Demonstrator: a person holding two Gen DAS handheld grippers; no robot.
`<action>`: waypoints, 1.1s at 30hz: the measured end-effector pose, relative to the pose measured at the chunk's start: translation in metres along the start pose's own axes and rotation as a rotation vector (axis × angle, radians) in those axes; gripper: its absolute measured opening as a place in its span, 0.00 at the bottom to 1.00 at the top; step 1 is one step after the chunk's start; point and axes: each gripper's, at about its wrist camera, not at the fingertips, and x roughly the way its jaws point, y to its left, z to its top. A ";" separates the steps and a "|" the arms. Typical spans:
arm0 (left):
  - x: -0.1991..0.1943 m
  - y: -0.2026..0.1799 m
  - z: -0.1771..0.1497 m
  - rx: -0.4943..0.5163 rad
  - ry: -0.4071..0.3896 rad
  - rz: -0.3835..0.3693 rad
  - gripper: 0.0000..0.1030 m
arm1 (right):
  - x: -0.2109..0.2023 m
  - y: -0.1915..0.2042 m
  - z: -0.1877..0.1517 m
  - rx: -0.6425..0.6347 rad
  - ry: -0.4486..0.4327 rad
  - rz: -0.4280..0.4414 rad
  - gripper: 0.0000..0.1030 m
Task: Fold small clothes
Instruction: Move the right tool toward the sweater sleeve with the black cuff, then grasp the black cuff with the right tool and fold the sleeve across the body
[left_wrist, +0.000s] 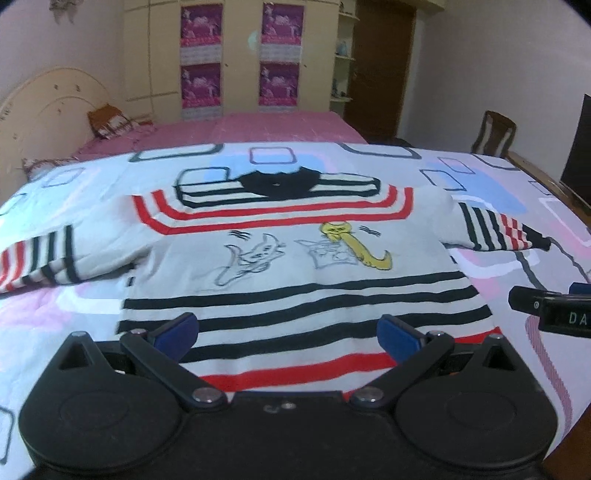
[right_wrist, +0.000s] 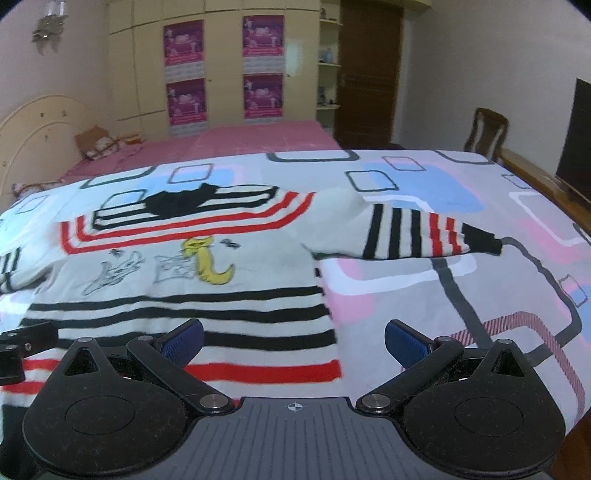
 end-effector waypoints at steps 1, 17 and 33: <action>0.003 -0.002 0.002 -0.004 0.010 -0.009 1.00 | 0.003 -0.005 0.002 0.008 0.000 -0.006 1.00; 0.101 -0.060 0.048 -0.089 0.108 -0.057 1.00 | 0.112 -0.171 0.058 0.240 -0.054 0.008 1.00; 0.162 -0.111 0.087 -0.121 0.143 0.004 0.99 | 0.206 -0.316 0.059 0.627 0.011 -0.002 0.55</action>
